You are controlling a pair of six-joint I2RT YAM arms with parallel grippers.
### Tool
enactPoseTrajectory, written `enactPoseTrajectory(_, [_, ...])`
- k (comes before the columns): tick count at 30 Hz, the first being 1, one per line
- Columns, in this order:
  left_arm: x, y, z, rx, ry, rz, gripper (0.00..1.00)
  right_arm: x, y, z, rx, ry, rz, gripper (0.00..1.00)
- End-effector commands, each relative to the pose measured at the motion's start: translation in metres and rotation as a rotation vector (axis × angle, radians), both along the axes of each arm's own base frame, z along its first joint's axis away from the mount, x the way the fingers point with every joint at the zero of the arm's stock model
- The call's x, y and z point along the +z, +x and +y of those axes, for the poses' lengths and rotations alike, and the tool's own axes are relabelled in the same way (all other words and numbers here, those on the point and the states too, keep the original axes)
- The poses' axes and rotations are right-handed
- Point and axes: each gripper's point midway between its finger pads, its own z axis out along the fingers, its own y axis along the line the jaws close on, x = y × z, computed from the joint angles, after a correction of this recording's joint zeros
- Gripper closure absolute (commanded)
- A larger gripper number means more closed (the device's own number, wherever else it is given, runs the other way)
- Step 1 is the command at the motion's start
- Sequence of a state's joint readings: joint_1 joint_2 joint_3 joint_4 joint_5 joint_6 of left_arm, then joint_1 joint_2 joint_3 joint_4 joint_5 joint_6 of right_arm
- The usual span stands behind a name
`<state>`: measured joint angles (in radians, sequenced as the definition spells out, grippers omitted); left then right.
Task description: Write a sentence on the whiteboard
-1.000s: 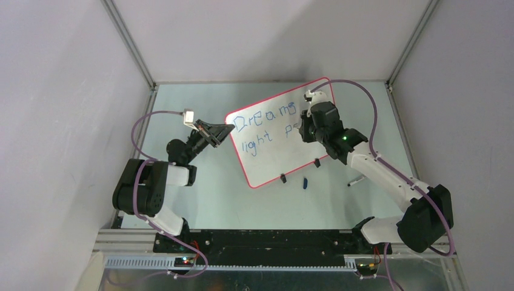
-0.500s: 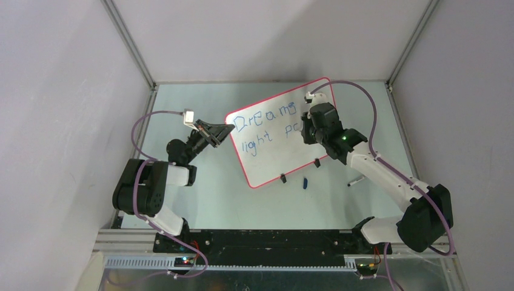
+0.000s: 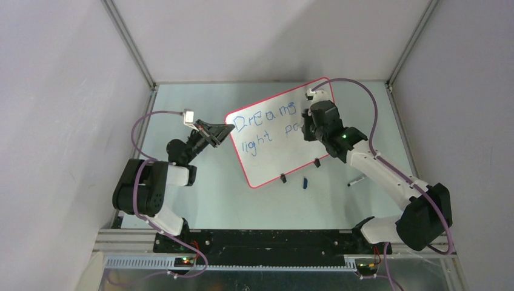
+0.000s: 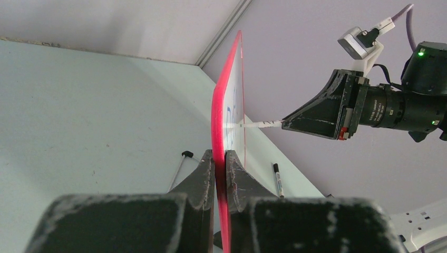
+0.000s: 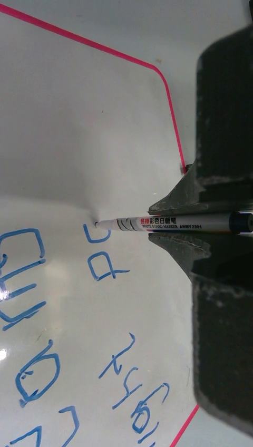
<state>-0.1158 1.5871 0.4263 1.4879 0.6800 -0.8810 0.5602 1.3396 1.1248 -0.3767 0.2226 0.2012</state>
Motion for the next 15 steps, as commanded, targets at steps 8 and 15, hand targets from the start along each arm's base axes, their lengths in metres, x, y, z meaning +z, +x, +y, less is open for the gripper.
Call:
enactPoseTrajectory(8, [0.0122,-0.0073,-0.0010,0.007,0.054,-0.128,1.00,0.0332,0.0180,0.0043,-0.020,0.052,-0.100,1.00])
enactPoseTrajectory(15, [0.0126,-0.0073,-0.0006,0.008,0.054,-0.130,1.00,0.0357,0.0177,0.0035,-0.021,0.055,-0.105,1.00])
